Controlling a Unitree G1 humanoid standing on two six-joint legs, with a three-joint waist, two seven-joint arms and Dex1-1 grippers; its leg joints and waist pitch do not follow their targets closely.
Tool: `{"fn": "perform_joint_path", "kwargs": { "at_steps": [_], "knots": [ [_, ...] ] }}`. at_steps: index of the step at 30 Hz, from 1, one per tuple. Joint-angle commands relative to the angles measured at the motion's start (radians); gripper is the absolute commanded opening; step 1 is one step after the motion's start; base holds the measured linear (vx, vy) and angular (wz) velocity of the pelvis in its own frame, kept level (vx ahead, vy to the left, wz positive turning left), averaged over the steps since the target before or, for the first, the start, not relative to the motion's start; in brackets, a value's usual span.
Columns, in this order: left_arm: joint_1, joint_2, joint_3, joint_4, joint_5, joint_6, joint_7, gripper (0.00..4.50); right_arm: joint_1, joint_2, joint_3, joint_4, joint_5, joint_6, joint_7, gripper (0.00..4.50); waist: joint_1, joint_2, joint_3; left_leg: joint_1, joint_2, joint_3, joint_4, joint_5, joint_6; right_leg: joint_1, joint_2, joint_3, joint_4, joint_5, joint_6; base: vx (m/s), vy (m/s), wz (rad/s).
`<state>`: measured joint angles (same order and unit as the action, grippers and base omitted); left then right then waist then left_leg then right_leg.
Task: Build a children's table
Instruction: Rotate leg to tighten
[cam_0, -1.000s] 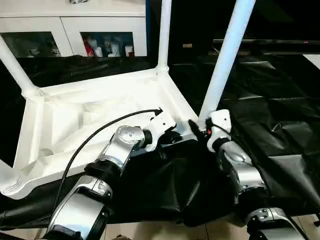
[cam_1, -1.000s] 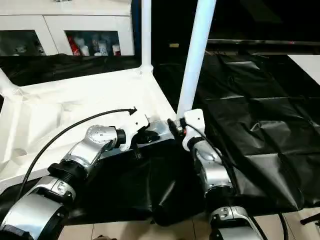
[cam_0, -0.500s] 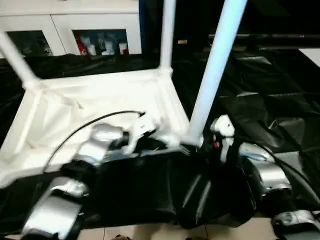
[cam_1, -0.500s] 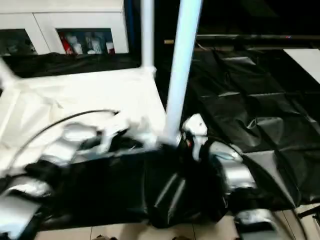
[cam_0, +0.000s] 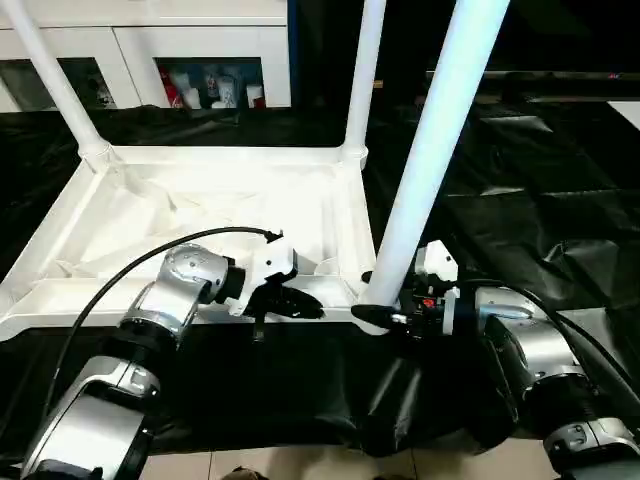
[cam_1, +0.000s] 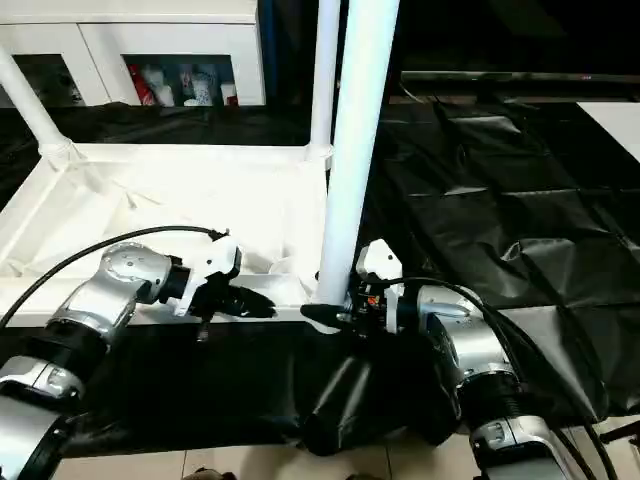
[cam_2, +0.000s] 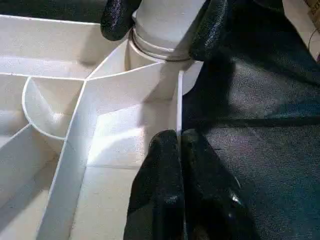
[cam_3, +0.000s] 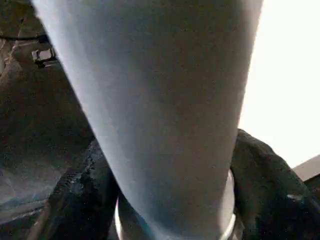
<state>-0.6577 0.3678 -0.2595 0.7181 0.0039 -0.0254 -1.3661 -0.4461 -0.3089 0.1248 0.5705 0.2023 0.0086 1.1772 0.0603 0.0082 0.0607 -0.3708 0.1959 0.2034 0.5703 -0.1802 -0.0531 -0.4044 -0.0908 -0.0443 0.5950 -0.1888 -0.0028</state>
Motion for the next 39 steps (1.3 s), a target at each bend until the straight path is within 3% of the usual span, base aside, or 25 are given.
{"fn": "perform_joint_path", "kwargs": {
  "at_steps": [1,4,5,7,8,9,10,13,14,16,17,18,19,20,22,26,27,29,31,33,35,36,37,38,39],
  "knots": [
    [0.017,-0.005,-0.004,0.006,0.023,0.004,0.05,0.0,0.001,0.027,0.011,0.01,-0.01,-0.02,-0.038,2.74,0.007,-0.009,-0.06,0.011,0.041,-0.011,-0.059,-0.159,0.087,0.045,-0.053,0.031,-0.052,-0.088,-0.29,0.0,0.0,0.0],
    [0.009,-0.028,0.005,0.019,0.028,0.007,0.103,0.0,-0.002,0.046,-0.001,0.036,-0.036,-0.035,-0.127,2.62,0.003,-0.01,-0.055,0.013,0.039,-0.013,-0.064,-0.205,0.061,0.045,-0.053,0.033,-0.062,-0.165,-0.273,0.0,0.0,0.0],
    [0.003,-0.04,0.008,0.028,0.034,0.004,0.136,0.0,-0.005,0.056,-0.008,0.052,-0.05,-0.041,-0.177,2.62,0.001,-0.005,-0.056,0.014,0.04,-0.014,-0.066,-0.217,0.049,0.043,-0.055,0.034,-0.064,-0.194,-0.263,0.0,0.0,0.0],
    [-0.011,-0.074,0.014,0.048,0.044,0.01,0.21,0.0,-0.013,0.086,-0.032,0.087,-0.072,-0.041,-0.3,2.61,-0.002,-0.007,-0.054,0.017,0.038,-0.015,-0.068,-0.238,0.034,0.041,-0.055,0.035,-0.07,-0.225,-0.252,0.0,0.0,0.0],
    [-0.026,-0.11,0.015,0.068,0.052,0.015,0.275,0.0,-0.015,0.115,-0.054,0.107,-0.076,-0.033,-0.391,2.61,-0.009,0.0,-0.054,0.017,0.036,-0.017,-0.071,-0.259,0.015,0.038,-0.053,0.037,-0.073,-0.248,-0.239,0.0,0.0,0.0],
    [-0.035,-0.134,0.016,0.081,0.057,0.018,0.318,0.0,-0.017,0.134,-0.069,0.119,-0.077,-0.027,-0.447,2.6,-0.008,-0.003,-0.055,0.021,0.035,-0.018,-0.072,-0.271,0.004,0.037,-0.052,0.037,-0.075,-0.257,-0.231,0.0,0.0,0.0],
    [-0.047,-0.167,0.013,0.098,0.066,0.019,0.371,0.0,-0.02,0.158,-0.08,0.134,-0.08,-0.02,-0.506,2.6,-0.007,0.002,-0.057,0.022,0.035,-0.019,-0.072,-0.271,0.001,0.039,-0.053,0.037,-0.074,-0.253,-0.23,0.0,0.0,0.0],
    [-0.074,-0.248,0.007,0.137,0.078,0.029,0.468,0.0,-0.045,0.222,-0.107,0.185,-0.084,-0.015,-0.662,2.6,-0.009,-0.002,-0.06,0.02,0.033,-0.018,-0.069,-0.241,0.006,0.04,-0.051,0.038,-0.071,-0.195,-0.235,0.0,0.0,0.0],
    [-0.079,-0.272,0.002,0.145,0.081,0.033,0.485,0.0,-0.052,0.25,-0.107,0.188,-0.082,-0.011,-0.692,2.6,-0.013,0.018,-0.066,0.022,0.03,-0.017,-0.067,-0.239,0.001,0.042,-0.046,0.036,-0.07,-0.139,-0.245,0.0,0.0,0.0],
    [-0.083,-0.295,0.001,0.152,0.081,0.036,0.493,0.0,-0.053,0.275,-0.09,0.183,-0.094,-0.012,-0.706,2.6,-0.01,0.009,-0.067,0.017,0.027,-0.017,-0.063,-0.221,0.02,0.048,-0.047,0.035,-0.066,-0.098,-0.248,0.0,0.0,0.0],
    [-0.083,-0.305,0.0,0.153,0.079,0.038,0.493,0.0,-0.051,0.282,-0.07,0.175,-0.111,-0.021,-0.699,2.6,-0.009,0.018,-0.069,0.017,0.026,-0.018,-0.062,-0.216,0.026,0.05,-0.048,0.035,-0.065,-0.092,-0.248,0.0,0.0,0.0],
    [-0.088,-0.315,-0.001,0.162,0.083,0.031,0.497,0.0,-0.05,0.284,-0.023,0.169,-0.152,-0.048,-0.672,2.6,-0.01,0.013,-0.069,0.014,0.025,-0.016,-0.059,-0.213,0.045,0.05,-0.048,0.033,-0.068,-0.095,-0.246,0.0,0.0,0.0],
    [-0.09,-0.318,-0.001,0.167,0.082,0.03,0.494,0.0,-0.048,0.28,0.004,0.158,-0.169,-0.077,-0.635,2.6,-0.009,0.02,-0.071,0.014,0.024,-0.016,-0.058,-0.212,0.048,0.051,-0.049,0.033,-0.068,-0.103,-0.245,0.0,0.0,0.0],
    [-0.095,-0.32,0.0,0.176,0.085,0.026,0.498,0.0,-0.046,0.278,0.017,0.145,-0.168,-0.103,-0.592,2.6,-0.01,0.017,-0.071,0.013,0.025,-0.016,-0.059,-0.212,0.056,0.052,-0.049,0.032,-0.071,-0.118,-0.24,0.0,0.0,0.0],
    [-0.096,-0.312,0.001,0.18,0.085,0.022,0.488,0.0,-0.049,0.271,0.002,0.138,-0.153,-0.108,-0.582,3.15,-0.01,0.019,-0.072,0.012,0.026,-0.017,-0.059,-0.209,0.062,0.052,-0.049,0.032,-0.071,-0.133,-0.237,0.0,0.0,0.0],
    [-0.099,-0.28,0.005,0.196,0.088,0.012,0.461,0.0,-0.06,0.225,-0.001,0.133,-0.137,-0.128,-0.52,3.59,-0.007,0.017,-0.076,0.013,0.028,-0.017,-0.056,-0.19,0.077,0.053,-0.048,0.03,-0.068,-0.113,-0.243,0.0,0.0,0.0],
    [-0.094,-0.264,0.001,0.189,0.088,0.011,0.436,0.0,-0.058,0.2,0.011,0.124,-0.141,-0.141,-0.478,3.68,-0.005,0.006,-0.076,0.009,0.028,-0.017,-0.055,-0.177,0.089,0.055,-0.05,0.03,-0.064,-0.105,-0.246,0.0,0.0,0.0],
    [-0.083,-0.239,-0.004,0.175,0.085,0.01,0.387,0.0,-0.049,0.167,0.021,0.104,-0.131,-0.139,-0.395,3.68,-0.005,0.011,-0.076,0.009,0.029,-0.015,-0.052,-0.161,0.104,0.054,-0.049,0.029,-0.063,-0.086,-0.252,0.0,0.0,0.0],
    [-0.061,-0.186,-0.013,0.148,0.074,0.009,0.283,0.0,-0.028,0.111,0.038,0.055,-0.095,-0.115,-0.229,3.68,0.002,-0.006,-0.073,0.001,0.032,-0.012,-0.05,-0.145,0.133,0.058,-0.048,0.027,-0.057,-0.073,-0.257,0.0,0.0,0.0],
    [-0.052,-0.164,-0.017,0.138,0.07,0.005,0.239,0.0,-0.019,0.091,0.043,0.033,-0.08,-0.101,-0.168,3.68,0.003,0.001,-0.073,0.004,0.034,-0.012,-0.049,-0.152,0.135,0.055,-0.051,0.027,-0.057,-0.083,-0.261,0.0,0.0,0.0],
    [-0.032,-0.119,-0.021,0.119,0.059,-0.019,0.157,0.0,-0.004,0.055,0.051,-0.004,-0.05,-0.069,-0.069,3.68,0.002,0.001,-0.071,0.007,0.035,-0.012,-0.052,-0.168,0.127,0.052,-0.048,0.025,-0.061,-0.106,-0.266,0.0,0.0,0.0],
    [-0.028,-0.11,-0.022,0.115,0.056,-0.026,0.141,0.0,-0.003,0.049,0.052,-0.01,-0.045,-0.062,-0.052,3.68,0.001,-0.004,-0.069,0.007,0.037,-0.012,-0.054,-0.187,0.117,0.051,-0.05,0.027,-0.062,-0.143,-0.26,0.0,0.0,0.0],
    [-0.021,-0.091,-0.019,0.111,0.055,-0.033,0.125,0.0,-0.002,0.034,0.058,-0.014,-0.033,-0.049,-0.016,3.68,0.001,-0.002,-0.068,0.009,0.038,-0.012,-0.055,-0.195,0.111,0.049,-0.05,0.028,-0.063,-0.155,-0.259,0.0,0.0,0.0],
    [-0.02,-0.088,-0.018,0.111,0.055,-0.034,0.124,0.0,-0.002,0.032,0.059,-0.015,-0.031,-0.048,-0.01,3.68,0.001,-0.011,-0.068,0.01,0.039,-0.012,-0.056,-0.199,0.109,0.049,-0.05,0.027,-0.064,-0.163,-0.258,0.0,0.0,0.0],
    [-0.009,-0.059,-0.018,0.091,0.049,-0.022,0.085,0.0,-0.005,0.016,0.06,-0.014,-0.02,-0.038,0.034,3.68,0.004,-0.01,-0.067,0.013,0.041,-0.012,-0.058,-0.205,0.099,0.046,-0.05,0.028,-0.064,-0.18,-0.257,0.0,0.0,0.0]
  ]
}}
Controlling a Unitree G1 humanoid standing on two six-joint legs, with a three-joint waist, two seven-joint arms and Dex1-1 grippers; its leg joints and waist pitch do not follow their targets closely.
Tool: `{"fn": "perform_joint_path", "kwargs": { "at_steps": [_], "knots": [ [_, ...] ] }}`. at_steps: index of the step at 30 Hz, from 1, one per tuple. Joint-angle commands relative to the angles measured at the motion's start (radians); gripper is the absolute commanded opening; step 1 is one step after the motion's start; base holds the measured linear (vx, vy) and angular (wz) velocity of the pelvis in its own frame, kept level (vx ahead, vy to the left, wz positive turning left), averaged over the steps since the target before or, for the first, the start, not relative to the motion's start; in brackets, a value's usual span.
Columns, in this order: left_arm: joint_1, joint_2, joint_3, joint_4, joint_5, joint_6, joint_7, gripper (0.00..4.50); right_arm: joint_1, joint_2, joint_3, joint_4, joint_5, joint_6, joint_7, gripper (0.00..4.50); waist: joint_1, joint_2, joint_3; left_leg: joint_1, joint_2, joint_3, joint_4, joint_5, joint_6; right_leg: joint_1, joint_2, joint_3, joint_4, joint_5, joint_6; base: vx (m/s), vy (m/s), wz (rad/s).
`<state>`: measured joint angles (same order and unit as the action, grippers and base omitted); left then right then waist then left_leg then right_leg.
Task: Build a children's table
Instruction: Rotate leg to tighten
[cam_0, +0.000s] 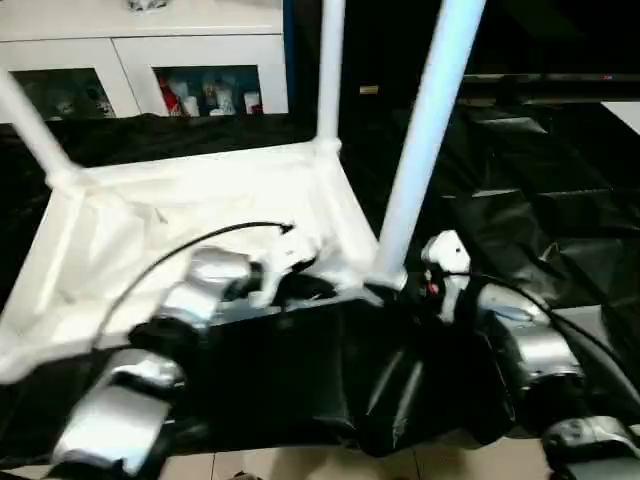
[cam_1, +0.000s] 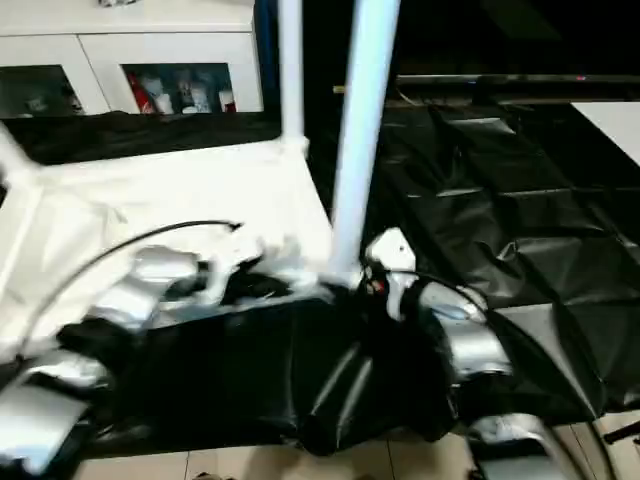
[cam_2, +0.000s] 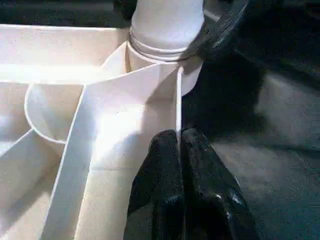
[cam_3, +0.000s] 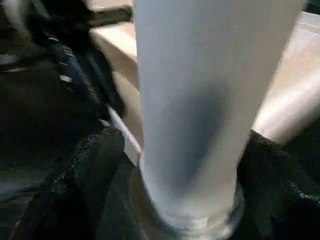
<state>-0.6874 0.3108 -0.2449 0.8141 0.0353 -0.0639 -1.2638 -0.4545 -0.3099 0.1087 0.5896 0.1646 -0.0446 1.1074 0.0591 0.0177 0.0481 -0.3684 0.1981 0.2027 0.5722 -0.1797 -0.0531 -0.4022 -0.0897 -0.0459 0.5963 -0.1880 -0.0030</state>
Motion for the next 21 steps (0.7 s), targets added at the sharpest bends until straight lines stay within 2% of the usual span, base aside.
{"fn": "perform_joint_path", "kwargs": {
  "at_steps": [1,2,3,4,7,8,9,11,12,16,19,21],
  "knots": [
    [0.027,0.011,-0.032,-0.017,0.011,0.02,-0.042,0.0,0.001,0.012,0.074,-0.032,0.025,0.022,0.124,3.68,0.006,-0.016,-0.054,0.01,0.041,-0.012,-0.061,-0.207,0.092,0.044,-0.052,0.031,-0.063,-0.181,-0.259,0.0,0.0,0.0],
    [0.028,0.012,-0.032,-0.019,0.01,0.021,-0.044,0.0,0.001,0.012,0.074,-0.032,0.025,0.022,0.125,3.68,0.007,-0.017,-0.054,0.01,0.041,-0.012,-0.062,-0.207,0.089,0.043,-0.052,0.031,-0.063,-0.179,-0.259,0.0,0.0,0.0],
    [0.034,0.024,-0.031,-0.034,-0.001,0.026,-0.072,0.0,-0.002,0.008,0.072,-0.028,0.029,0.023,0.142,3.68,0.008,-0.012,-0.055,0.012,0.042,-0.012,-0.063,-0.198,0.083,0.041,-0.05,0.031,-0.059,-0.147,-0.267,0.0,0.0,0.0],
    [0.038,0.033,-0.03,-0.042,-0.006,0.029,-0.086,0.0,-0.005,0.004,0.07,-0.024,0.029,0.022,0.153,3.45,0.008,-0.014,-0.055,0.013,0.042,-0.012,-0.063,-0.195,0.081,0.041,-0.05,0.031,-0.058,-0.131,-0.272,0.0,0.0,0.0],
    [0.048,0.053,-0.029,-0.068,-0.018,0.036,-0.123,0.0,-0.013,-0.009,0.061,-0.018,0.031,0.029,0.186,3.37,0.008,-0.014,-0.057,0.012,0.039,-0.01,-0.059,-0.172,0.086,0.045,-0.049,0.03,-0.051,-0.06,-0.291,0.0,0.0,0.0],
    [0.047,0.055,-0.028,-0.068,-0.02,0.034,-0.127,0.0,-0.015,-0.011,0.06,-0.02,0.035,0.035,0.191,3.19,0.008,-0.014,-0.057,0.012,0.038,-0.009,-0.059,-0.168,0.089,0.045,-0.05,0.031,-0.051,-0.051,-0.294,0.0,0.0,0.0],
    [0.048,0.056,-0.028,-0.068,-0.02,0.032,-0.128,0.0,-0.017,-0.014,0.06,-0.021,0.038,0.039,0.194,3.04,0.008,-0.011,-0.058,0.012,0.038,-0.01,-0.058,-0.17,0.089,0.046,-0.05,0.03,-0.05,-0.051,-0.296,0.0,0.0,0.0],
    [0.048,0.055,-0.028,-0.067,-0.02,0.029,-0.124,0.0,-0.017,-0.015,0.061,-0.022,0.04,0.04,0.195,2.96,0.007,-0.014,-0.057,0.012,0.038,-0.009,-0.059,-0.18,0.083,0.047,-0.05,0.03,-0.053,-0.063,-0.295,0.0,0.0,0.0],
    [0.05,0.053,-0.03,-0.068,-0.02,0.03,-0.12,0.0,-0.011,-0.017,0.063,-0.029,0.043,0.043,0.193,2.91,0.008,-0.01,-0.057,0.013,0.038,-0.01,-0.059,-0.181,0.08,0.046,-0.05,0.031,-0.053,-0.066,-0.295,0.0,0.0,0.0],
    [0.05,0.04,-0.031,-0.07,-0.018,0.034,-0.103,0.0,0.011,-0.018,0.063,-0.06,0.047,0.057,0.19,2.62,0.006,-0.008,-0.056,0.015,0.038,-0.01,-0.06,-0.193,0.068,0.046,-0.048,0.031,-0.055,-0.069,-0.291,0.0,0.0,0.0],
    [0.042,0.015,-0.024,-0.059,-0.015,0.04,-0.054,0.0,0.034,-0.017,0.058,-0.074,0.038,0.056,0.158,2.36,0.007,-0.005,-0.055,0.016,0.038,-0.009,-0.059,-0.191,0.066,0.046,-0.047,0.032,-0.055,-0.05,-0.295,0.0,0.0,0.0],
    [0.032,-0.009,-0.015,-0.043,-0.01,0.046,0.003,0.0,0.047,-0.008,0.047,-0.074,0.024,0.05,0.104,2.22,0.011,-0.007,-0.054,0.017,0.038,-0.009,-0.061,-0.207,0.062,0.044,-0.047,0.032,-0.058,-0.075,-0.286,0.0,0.0,0.0]
  ]
}}
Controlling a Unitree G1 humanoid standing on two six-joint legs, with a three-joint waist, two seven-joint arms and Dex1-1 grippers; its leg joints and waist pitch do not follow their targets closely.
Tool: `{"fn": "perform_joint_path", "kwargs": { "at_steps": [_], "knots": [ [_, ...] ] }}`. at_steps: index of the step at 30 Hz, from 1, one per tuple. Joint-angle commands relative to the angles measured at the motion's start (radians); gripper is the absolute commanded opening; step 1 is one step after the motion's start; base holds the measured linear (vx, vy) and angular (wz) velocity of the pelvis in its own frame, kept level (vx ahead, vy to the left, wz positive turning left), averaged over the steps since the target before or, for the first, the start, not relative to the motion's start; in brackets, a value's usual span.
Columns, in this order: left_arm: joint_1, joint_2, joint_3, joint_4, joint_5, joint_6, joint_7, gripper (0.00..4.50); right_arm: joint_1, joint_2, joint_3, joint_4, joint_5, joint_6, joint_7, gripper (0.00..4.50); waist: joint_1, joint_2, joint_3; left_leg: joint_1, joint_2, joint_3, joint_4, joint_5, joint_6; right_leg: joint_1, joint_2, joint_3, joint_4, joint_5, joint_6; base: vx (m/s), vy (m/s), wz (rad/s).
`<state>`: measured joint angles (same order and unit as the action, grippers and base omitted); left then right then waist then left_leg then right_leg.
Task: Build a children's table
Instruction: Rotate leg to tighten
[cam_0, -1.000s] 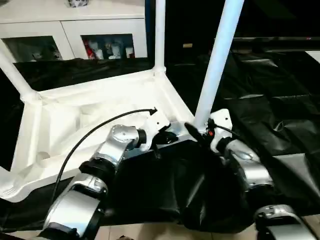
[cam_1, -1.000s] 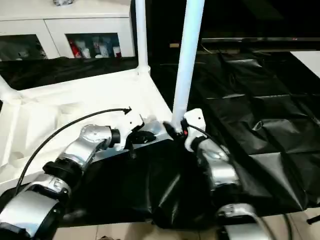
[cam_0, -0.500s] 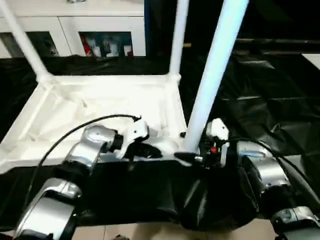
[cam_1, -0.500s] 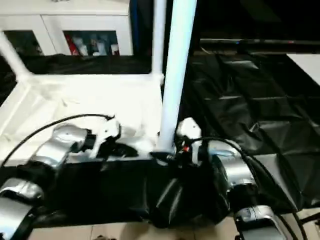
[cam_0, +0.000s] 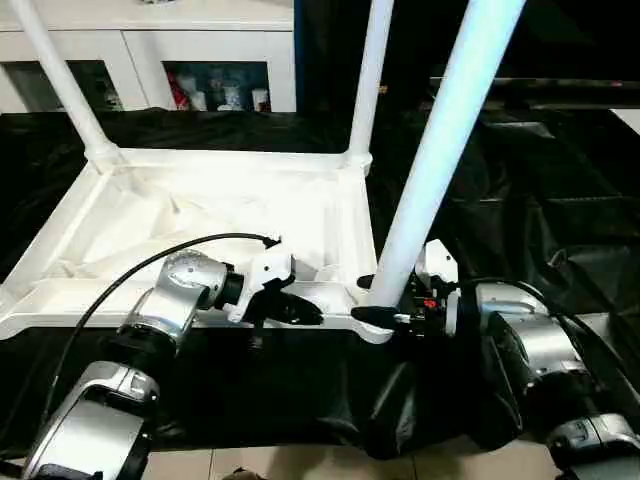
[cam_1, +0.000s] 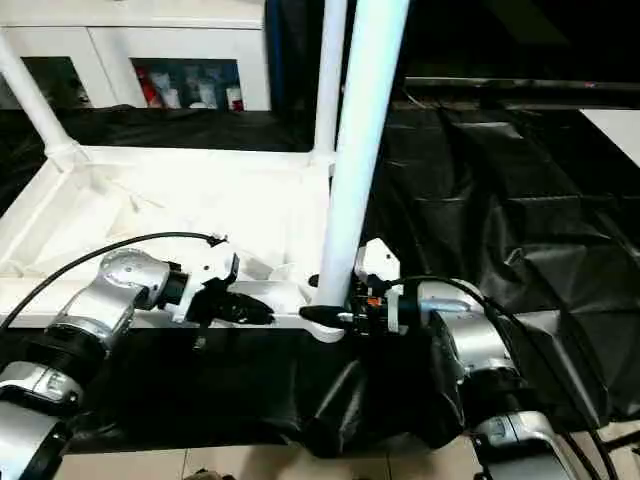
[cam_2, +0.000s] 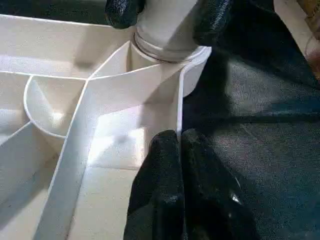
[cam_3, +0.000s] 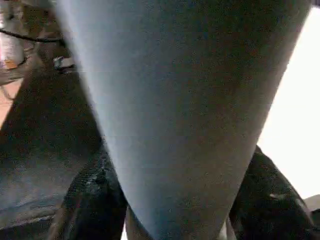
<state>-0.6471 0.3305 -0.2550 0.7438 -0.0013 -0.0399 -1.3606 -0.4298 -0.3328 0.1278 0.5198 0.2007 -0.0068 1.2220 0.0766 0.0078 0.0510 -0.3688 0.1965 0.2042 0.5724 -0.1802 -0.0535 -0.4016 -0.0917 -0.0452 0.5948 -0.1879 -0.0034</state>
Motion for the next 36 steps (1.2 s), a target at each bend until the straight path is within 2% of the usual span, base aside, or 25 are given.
{"fn": "perform_joint_path", "kwargs": {
  "at_steps": [1,2,4,5,6,8,10,12,13,14,15,17,18,19,21,24,25,26,27,29,31,32,33,34,36],
  "knots": [
    [-0.017,-0.048,0.0,0.041,0.032,0.02,0.145,0.0,0.027,0.028,0.017,0.006,-0.025,0.009,-0.069,2.15,-0.005,0.003,-0.054,0.018,0.04,-0.01,-0.063,-0.218,0.058,0.041,-0.046,0.032,-0.06,-0.097,-0.282,0.0,0.0,0.0],
    [-0.017,-0.048,0.0,0.041,0.032,0.02,0.145,0.0,0.027,0.028,0.017,0.006,-0.025,0.009,-0.069,2.11,-0.003,0.003,-0.05,0.022,0.04,-0.012,-0.066,-0.253,0.043,0.039,-0.047,0.033,-0.067,-0.16,-0.27,0.0,0.0,0.0],
    [-0.039,-0.096,0.014,0.072,0.044,0.023,0.262,0.0,0.025,0.07,-0.015,0.054,-0.067,0.01,-0.247,2.04,-0.005,0.002,-0.047,0.022,0.039,-0.016,-0.072,-0.294,0.017,0.038,-0.051,0.035,-0.075,-0.252,-0.239,0.0,0.0,0.0],
    [-0.047,-0.111,0.02,0.08,0.047,0.028,0.297,0.0,0.023,0.085,-0.024,0.071,-0.078,0.012,-0.302,2.04,-0.011,0.002,-0.044,0.024,0.037,-0.018,-0.075,-0.324,-0.004,0.032,-0.05,0.035,-0.081,-0.309,-0.219,-0.052,0.017,-0.03],
    [-0.059,-0.139,0.026,0.096,0.055,0.035,0.36,0.0,0.018,0.118,-0.042,0.101,-0.097,0.015,-0.417,2.02,-0.016,-0.015,-0.044,0.022,0.034,-0.022,-0.077,-0.343,-0.01,0.035,-0.052,0.034,-0.087,-0.361,-0.197,0.0,0.0,0.0],
    [-0.068,-0.157,0.027,0.107,0.062,0.041,0.4,0.0,0.014,0.143,-0.058,0.116,-0.101,0.025,-0.49,1.99,-0.024,-0.006,-0.042,0.025,0.034,-0.025,-0.079,-0.352,-0.016,0.026,-0.052,0.038,-0.091,-0.395,-0.177,0.0,0.0,0.0],
    [-0.093,-0.213,0.027,0.141,0.081,0.054,0.508,0.0,-0.002,0.22,-0.095,0.159,-0.115,0.053,-0.696,1.98,-0.031,-0.005,-0.043,0.021,0.032,-0.028,-0.081,-0.351,-0.023,0.027,-0.051,0.037,-0.092,-0.392,-0.168,0.0,0.0,0.0],
    [-0.105,-0.241,0.024,0.155,0.086,0.058,0.54,0.0,-0.018,0.257,-0.103,0.184,-0.122,0.055,-0.777,1.98,-0.034,-0.004,-0.043,0.025,0.03,-0.027,-0.08,-0.371,-0.019,0.022,-0.05,0.038,-0.097,-0.401,-0.16,0.0,0.0,0.0],
    [-0.108,-0.25,0.022,0.158,0.088,0.06,0.549,0.0,-0.027,0.271,-0.109,0.196,-0.12,0.058,-0.805,1.98,-0.034,-0.002,-0.044,0.024,0.029,-0.028,-0.08,-0.373,-0.016,0.023,-0.05,0.037,-0.097,-0.397,-0.16,0.0,0.0,0.0],
    [-0.112,-0.262,0.021,0.16,0.088,0.063,0.557,0.0,-0.039,0.288,-0.114,0.209,-0.116,0.061,-0.83,1.98,-0.036,-0.004,-0.044,0.02,0.029,-0.027,-0.08,-0.367,-0.01,0.026,-0.049,0.038,-0.097,-0.38,-0.16,0.0,0.0,0.0],
    [-0.118,-0.282,0.018,0.164,0.092,0.064,0.568,0.0,-0.06,0.316,-0.1,0.228,-0.144,0.036,-0.858,1.98,-0.037,-0.002,-0.044,0.019,0.029,-0.027,-0.08,-0.36,-0.01,0.024,-0.049,0.038,-0.095,-0.363,-0.165,0.0,0.0,0.0],
    [-0.121,-0.288,0.018,0.165,0.092,0.064,0.571,0.0,-0.067,0.324,-0.087,0.231,-0.156,0.016,-0.85,1.98,-0.038,-0.002,-0.045,0.018,0.028,-0.027,-0.08,-0.356,-0.007,0.027,-0.049,0.037,-0.094,-0.352,-0.167,0.0,0.0,0.0],
    [-0.121,-0.29,0.018,0.163,0.09,0.066,0.567,0.0,-0.069,0.325,-0.071,0.228,-0.173,-0.011,-0.841,1.98,-0.039,-0.006,-0.043,0.016,0.029,-0.025,-0.08,-0.354,0.002,0.026,-0.049,0.037,-0.094,-0.33,-0.172,0.0,0.0,0.0],
    [-0.122,-0.289,0.019,0.163,0.09,0.065,0.567,0.0,-0.073,0.331,-0.07,0.227,-0.172,-0.037,-0.833,2.54,-0.038,-0.005,-0.043,0.016,0.029,-0.025,-0.079,-0.354,0.005,0.027,-0.049,0.037,-0.093,-0.327,-0.174,0.0,0.0,0.0],
    [-0.123,-0.285,0.022,0.163,0.091,0.063,0.564,0.0,-0.079,0.341,-0.084,0.223,-0.15,-0.051,-0.811,2.68,-0.038,-0.005,-0.044,0.014,0.029,-0.025,-0.079,-0.342,0.014,0.029,-0.049,0.038,-0.091,-0.311,-0.18,0.0,0.0,0.0],
    [-0.114,-0.261,0.021,0.155,0.088,0.055,0.532,0.0,-0.087,0.318,-0.071,0.219,-0.153,-0.075,-0.764,2.9,-0.039,-0.006,-0.043,0.012,0.03,-0.025,-0.079,-0.336,0.025,0.031,-0.05,0.037,-0.09,-0.308,-0.185,0.0,0.0,0.0],
    [-0.106,-0.244,0.018,0.149,0.086,0.049,0.499,0.0,-0.09,0.296,-0.062,0.214,-0.151,-0.083,-0.723,2.9,-0.039,-0.005,-0.043,0.011,0.03,-0.025,-0.079,-0.333,0.026,0.032,-0.05,0.037,-0.09,-0.307,-0.185,0.0,0.0,0.0],
    [-0.1,-0.229,0.013,0.144,0.083,0.038,0.465,0.0,-0.086,0.278,-0.057,0.198,-0.134,-0.073,-0.662,2.9,-0.039,0.0,-0.045,0.012,0.03,-0.025,-0.079,-0.334,0.027,0.032,-0.05,0.037,-0.089,-0.3,-0.187,0.0,0.0,0.0],
    [-0.091,-0.207,0.008,0.137,0.079,0.029,0.417,0.0,-0.077,0.251,-0.048,0.173,-0.111,-0.057,-0.571,2.9,-0.039,-0.004,-0.046,0.011,0.03,-0.025,-0.078,-0.335,0.041,0.037,-0.049,0.036,-0.088,-0.283,-0.193,0.0,0.0,0.0],
    [-0.079,-0.169,-0.003,0.129,0.079,0.008,0.354,0.0,-0.055,0.196,-0.023,0.125,-0.08,-0.034,-0.421,2.9,-0.038,-0.002,-0.047,0.007,0.031,-0.025,-0.076,-0.309,0.058,0.042,-0.049,0.037,-0.085,-0.24,-0.201,0.0,0.0,0.0],
    [-0.068,-0.133,-0.006,0.117,0.069,0.0,0.285,0.0,-0.031,0.135,0.002,0.079,-0.058,-0.022,-0.29,2.9,-0.036,-0.002,-0.052,0.006,0.032,-0.022,-0.07,-0.263,0.076,0.047,-0.048,0.036,-0.076,-0.164,-0.225,0.0,0.0,0.0],
    [-0.068,-0.131,-0.006,0.116,0.069,-0.001,0.282,0.0,-0.03,0.132,0.003,0.077,-0.058,-0.023,-0.285,2.9,-0.034,-0.002,-0.053,0.006,0.034,-0.019,-0.066,-0.223,0.09,0.046,-0.047,0.035,-0.068,-0.092,-0.25,0.0,0.0,0.0],
    [-0.058,-0.101,-0.011,0.105,0.06,-0.019,0.219,0.0,-0.017,0.085,0.02,0.059,-0.055,-0.034,-0.204,2.9,-0.035,-0.004,-0.054,0.004,0.034,-0.017,-0.065,-0.206,0.095,0.048,-0.046,0.033,-0.064,-0.066,-0.261,0.0,0.0,0.0],
    [-0.056,-0.094,-0.012,0.102,0.058,-0.022,0.203,0.0,-0.015,0.075,0.023,0.057,-0.055,-0.038,-0.187,2.9,-0.03,-0.005,-0.058,0.006,0.035,-0.015,-0.06,-0.174,0.108,0.052,-0.046,0.031,-0.057,-0.022,-0.277,0.0,0.0,0.0],
    [-0.042,-0.059,-0.015,0.076,0.042,-0.026,0.122,0.0,-0.009,0.041,0.025,0.042,-0.036,-0.025,-0.109,2.9,-0.028,-0.011,-0.055,0.004,0.035,-0.012,-0.058,-0.16,0.126,0.052,-0.048,0.029,-0.054,-0.017,-0.295,0.0,0.0,0.0]
  ]
}}
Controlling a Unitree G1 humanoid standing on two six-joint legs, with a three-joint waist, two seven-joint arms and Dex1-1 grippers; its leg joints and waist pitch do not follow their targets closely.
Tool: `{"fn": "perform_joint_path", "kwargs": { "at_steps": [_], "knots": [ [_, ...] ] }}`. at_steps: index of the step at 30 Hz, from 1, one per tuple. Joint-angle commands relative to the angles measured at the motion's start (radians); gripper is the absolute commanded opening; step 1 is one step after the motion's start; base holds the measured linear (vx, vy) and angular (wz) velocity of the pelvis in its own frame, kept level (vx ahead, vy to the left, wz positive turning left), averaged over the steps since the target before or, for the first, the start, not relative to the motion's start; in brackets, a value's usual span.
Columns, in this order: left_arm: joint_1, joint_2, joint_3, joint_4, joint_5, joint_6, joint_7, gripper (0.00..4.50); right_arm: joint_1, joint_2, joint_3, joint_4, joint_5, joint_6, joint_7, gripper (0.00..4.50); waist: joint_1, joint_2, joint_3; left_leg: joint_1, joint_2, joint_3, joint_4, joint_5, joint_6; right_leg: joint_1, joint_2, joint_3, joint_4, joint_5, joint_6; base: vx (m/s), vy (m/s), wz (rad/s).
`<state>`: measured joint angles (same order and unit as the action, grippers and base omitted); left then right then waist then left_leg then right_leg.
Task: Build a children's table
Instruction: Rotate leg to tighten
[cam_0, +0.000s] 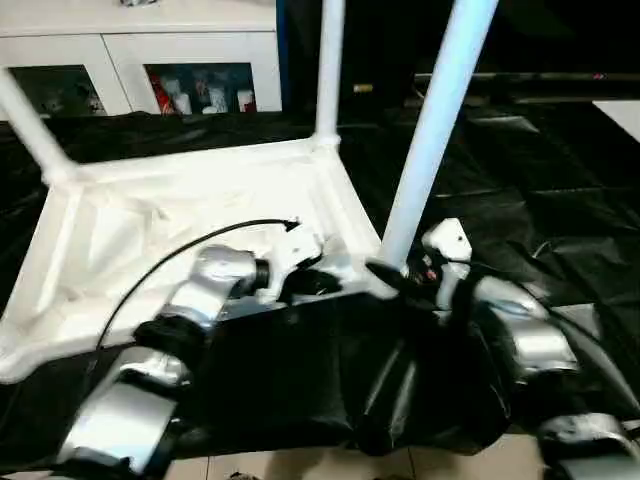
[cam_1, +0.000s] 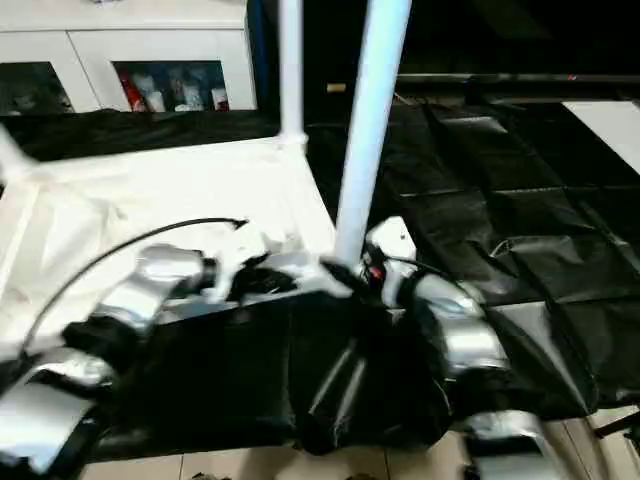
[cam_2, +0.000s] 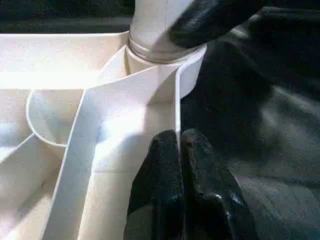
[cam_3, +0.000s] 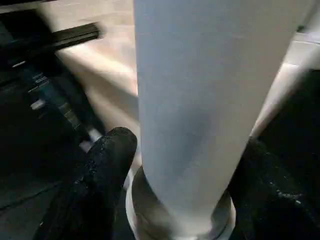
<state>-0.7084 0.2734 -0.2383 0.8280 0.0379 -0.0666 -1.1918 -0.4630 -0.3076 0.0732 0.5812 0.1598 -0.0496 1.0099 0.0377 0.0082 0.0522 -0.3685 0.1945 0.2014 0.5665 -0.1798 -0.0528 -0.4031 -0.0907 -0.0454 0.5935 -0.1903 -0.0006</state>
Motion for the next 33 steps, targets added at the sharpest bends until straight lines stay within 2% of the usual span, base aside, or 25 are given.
{"fn": "perform_joint_path", "kwargs": {
  "at_steps": [1,3,4,5,6,7,9,11,12,15,16,17,20,21,22,23,25,29,30,31,32,33],
  "knots": [
    [0.024,0.01,-0.031,-0.02,-0.005,0.008,-0.075,0.0,0.025,0.007,0.078,-0.025,0.012,0.026,0.13,2.9,0.01,-0.012,-0.057,0.003,0.038,-0.009,-0.052,-0.162,0.126,0.052,-0.049,0.03,-0.053,-0.024,-0.298,0.0,0.0,0.0],
    [0.029,0.03,-0.028,-0.034,-0.02,0.012,-0.123,0.0,0.022,-0.009,0.075,-0.031,0.023,0.04,0.174,2.9,0.011,-0.008,-0.054,0.006,0.041,-0.01,-0.054,-0.18,0.117,0.049,-0.05,0.03,-0.056,-0.064,-0.3,0.0,0.0,0.0],
    [0.032,0.041,-0.031,-0.039,-0.024,0.023,-0.144,0.0,0.019,-0.014,0.077,-0.029,0.022,0.04,0.185,2.9,0.013,-0.013,-0.053,0.008,0.043,-0.01,-0.056,-0.19,0.107,0.047,-0.049,0.031,-0.056,-0.093,-0.298,0.0,0.0,0.0],
    [0.036,0.053,-0.036,-0.044,-0.022,0.026,-0.16,0.0,0.016,-0.016,0.079,-0.025,0.02,0.037,0.189,2.9,0.013,-0.013,-0.053,0.008,0.043,-0.01,-0.056,-0.19,0.107,0.047,-0.049,0.031,-0.056,-0.093,-0.298,0.0,0.0,0.0],
    [0.037,0.059,-0.037,-0.046,-0.02,0.024,-0.163,0.0,0.015,-0.018,0.08,-0.025,0.022,0.041,0.195,2.68,0.016,-0.011,-0.052,0.01,0.046,-0.009,-0.059,-0.197,0.093,0.044,-0.051,0.032,-0.058,-0.117,-0.295,0.0,0.0,0.0],
    [0.039,0.066,-0.037,-0.047,-0.019,0.021,-0.165,0.0,0.013,-0.017,0.081,-0.024,0.025,0.047,0.204,2.59,0.017,-0.015,-0.053,0.012,0.046,-0.009,-0.059,-0.198,0.09,0.044,-0.05,0.032,-0.058,-0.121,-0.293,0.0,0.0,0.0],
    [0.04,0.072,-0.035,-0.048,-0.018,0.021,-0.162,0.0,0.007,-0.011,0.081,-0.016,0.027,0.05,0.208,2.56,0.022,-0.014,-0.053,0.013,0.046,-0.009,-0.059,-0.2,0.082,0.043,-0.051,0.033,-0.056,-0.12,-0.292,0.0,0.0,0.0],
    [0.04,0.074,-0.03,-0.049,-0.018,0.02,-0.16,0.0,0.003,-0.01,0.084,-0.01,0.031,0.051,0.215,2.35,0.025,-0.014,-0.054,0.013,0.044,-0.008,-0.058,-0.188,0.078,0.044,-0.051,0.034,-0.054,-0.105,-0.29,0.0,0.0,0.0],
    [0.042,0.077,-0.028,-0.054,-0.022,0.022,-0.164,0.0,0.002,-0.004,0.088,-0.006,0.031,0.049,0.218,2.2,0.029,-0.021,-0.056,0.011,0.043,-0.008,-0.057,-0.173,0.08,0.047,-0.053,0.034,-0.051,-0.09,-0.288,0.0,0.0,0.0],
    [0.042,0.078,-0.028,-0.056,-0.022,0.022,-0.161,0.0,0.001,-0.001,0.091,-0.001,0.029,0.047,0.218,2.11,0.029,-0.019,-0.056,0.011,0.042,-0.008,-0.055,-0.16,0.083,0.046,-0.053,0.033,-0.051,-0.082,-0.286,0.0,0.0,0.0],
    [0.046,0.08,-0.026,-0.064,-0.023,0.025,-0.158,0.0,0.003,0.006,0.093,0.002,0.025,0.047,0.215,2.07,0.029,-0.026,-0.057,0.01,0.042,-0.008,-0.054,-0.156,0.086,0.048,-0.053,0.033,-0.05,-0.078,-0.286,0.0,0.0,0.0],
    [0.048,0.078,-0.024,-0.068,-0.022,0.026,-0.145,0.0,0.006,0.013,0.095,0.006,0.018,0.044,0.199,2.05,0.03,-0.023,-0.057,0.009,0.043,-0.009,-0.054,-0.151,0.088,0.048,-0.054,0.033,-0.049,-0.076,-0.287,0.0,0.0,0.0],
    [0.046,0.062,-0.013,-0.06,-0.01,0.034,-0.066,0.0,0.012,0.04,0.089,0.027,-0.018,0.028,0.093,2.04,0.028,-0.019,-0.056,0.011,0.042,-0.008,-0.056,-0.166,0.078,0.044,-0.052,0.033,-0.052,-0.097,-0.283,0.0,0.0,0.0],
    [0.035,0.028,0.002,-0.039,-0.002,0.046,0.027,0.0,0.013,0.079,0.057,0.061,-0.042,0.04,-0.064,2.03,0.021,-0.015,-0.051,0.012,0.042,-0.01,-0.062,-0.211,0.05,0.04,-0.053,0.036,-0.06,-0.166,-0.269,0.0,0.0,0.0],
    [0.031,0.016,0.005,-0.033,0.002,0.049,0.057,0.0,0.013,0.091,0.046,0.071,-0.049,0.043,-0.112,2.02,0.017,-0.015,-0.048,0.012,0.04,-0.012,-0.065,-0.233,0.037,0.039,-0.055,0.036,-0.065,-0.202,-0.26,0.0,0.0,0.0],
    [0.031,0.016,0.005,-0.033,0.002,0.049,0.057,0.0,0.013,0.091,0.046,0.071,-0.049,0.043,-0.112,2.02,0.016,-0.018,-0.047,0.017,0.038,-0.016,-0.068,-0.28,0.013,0.038,-0.057,0.037,-0.074,-0.291,-0.234,0.0,0.0,0.0],
    [0.019,-0.024,0.007,-0.007,0.016,0.052,0.136,0.0,0.018,0.131,0.009,0.095,-0.048,0.062,-0.238,2.01,0.012,-0.017,-0.043,0.019,0.037,-0.02,-0.073,-0.317,-0.005,0.034,-0.056,0.038,-0.084,-0.371,-0.2,0.0,0.0,0.0],
    [-0.016,-0.128,0.008,0.048,0.036,0.075,0.307,0.0,0.009,0.215,-0.059,0.147,-0.04,0.094,-0.471,2.01,0.004,-0.016,-0.041,0.026,0.036,-0.023,-0.077,-0.372,-0.025,0.024,-0.052,0.04,-0.092,-0.401,-0.174,0.0,0.0,0.0],
    [-0.018,-0.134,0.008,0.05,0.037,0.076,0.316,0.0,0.008,0.22,-0.062,0.15,-0.038,0.095,-0.481,2.01,0.005,-0.017,-0.042,0.029,0.035,-0.023,-0.077,-0.381,-0.024,0.022,-0.052,0.04,-0.094,-0.409,-0.172,0.0,0.0,0.0],
    [-0.036,-0.188,0.01,0.065,0.042,0.088,0.387,0.0,-0.012,0.262,-0.094,0.176,-0.028,0.106,-0.575,2.01,0.004,-0.014,-0.043,0.027,0.035,-0.024,-0.077,-0.385,-0.018,0.025,-0.052,0.041,-0.095,-0.403,-0.17,0.0,0.0,0.0],
    [-0.041,-0.205,0.01,0.069,0.044,0.092,0.405,0.0,-0.02,0.275,-0.102,0.185,-0.028,0.11,-0.608,2.01,0.002,-0.014,-0.043,0.026,0.035,-0.022,-0.077,-0.382,-0.018,0.023,-0.051,0.043,-0.095,-0.394,-0.17,0.0,0.0,0.0],
    [-0.049,-0.233,0.013,0.075,0.044,0.098,0.43,0.0,-0.033,0.292,-0.103,0.197,-0.032,0.111,-0.637,2.01,0.004,-0.015,-0.044,0.031,0.033,-0.023,-0.076,-0.389,-0.02,0.022,-0.051,0.041,-0.098,-0.404,-0.167,0.0,0.0,0.0]
  ]
}}
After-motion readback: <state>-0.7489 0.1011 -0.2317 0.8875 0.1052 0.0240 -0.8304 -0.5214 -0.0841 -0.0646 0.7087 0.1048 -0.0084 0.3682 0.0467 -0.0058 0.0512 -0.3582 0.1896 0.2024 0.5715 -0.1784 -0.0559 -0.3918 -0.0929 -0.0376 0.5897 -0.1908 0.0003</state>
